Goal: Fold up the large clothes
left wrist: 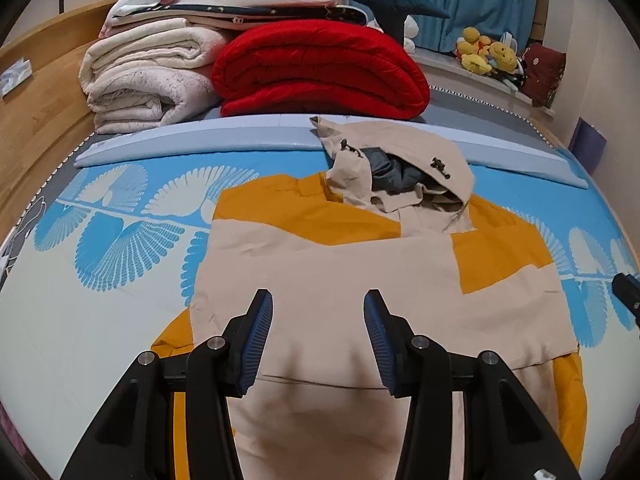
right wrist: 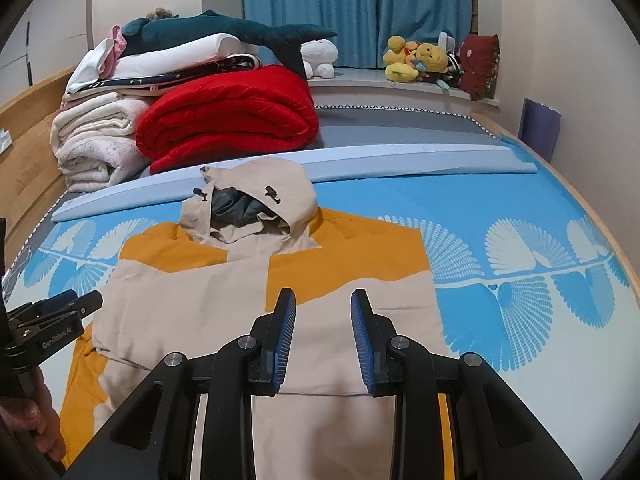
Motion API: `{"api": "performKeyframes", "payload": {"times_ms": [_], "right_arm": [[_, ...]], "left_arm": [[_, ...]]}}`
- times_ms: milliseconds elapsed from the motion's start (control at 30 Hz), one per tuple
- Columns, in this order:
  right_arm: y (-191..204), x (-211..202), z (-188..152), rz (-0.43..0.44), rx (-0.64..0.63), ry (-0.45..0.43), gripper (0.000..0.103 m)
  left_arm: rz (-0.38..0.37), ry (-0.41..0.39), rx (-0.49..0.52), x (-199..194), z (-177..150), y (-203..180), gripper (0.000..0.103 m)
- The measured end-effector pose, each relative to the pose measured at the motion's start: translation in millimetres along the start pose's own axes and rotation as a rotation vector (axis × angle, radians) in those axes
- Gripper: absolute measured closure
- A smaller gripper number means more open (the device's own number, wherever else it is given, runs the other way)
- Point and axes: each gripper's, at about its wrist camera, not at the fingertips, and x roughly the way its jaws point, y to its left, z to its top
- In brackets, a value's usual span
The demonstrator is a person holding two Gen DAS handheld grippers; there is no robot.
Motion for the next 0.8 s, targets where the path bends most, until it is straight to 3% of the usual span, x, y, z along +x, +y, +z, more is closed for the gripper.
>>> {"api": "performKeyframes", "payload": {"times_ms": [600, 800], "right_arm": [[0.3, 3.1, 2.2, 0.002, 0.008, 0.002, 0.073], [-5.5, 2.7, 4.1, -0.013, 0.019, -0.005, 0.073]], "left_arm": [[0.033, -0.006, 0.008, 5.1, 1.7, 3.3, 0.06], [0.047, -0.003, 0.022, 10.0, 0.7, -1.2, 0.072]]}}
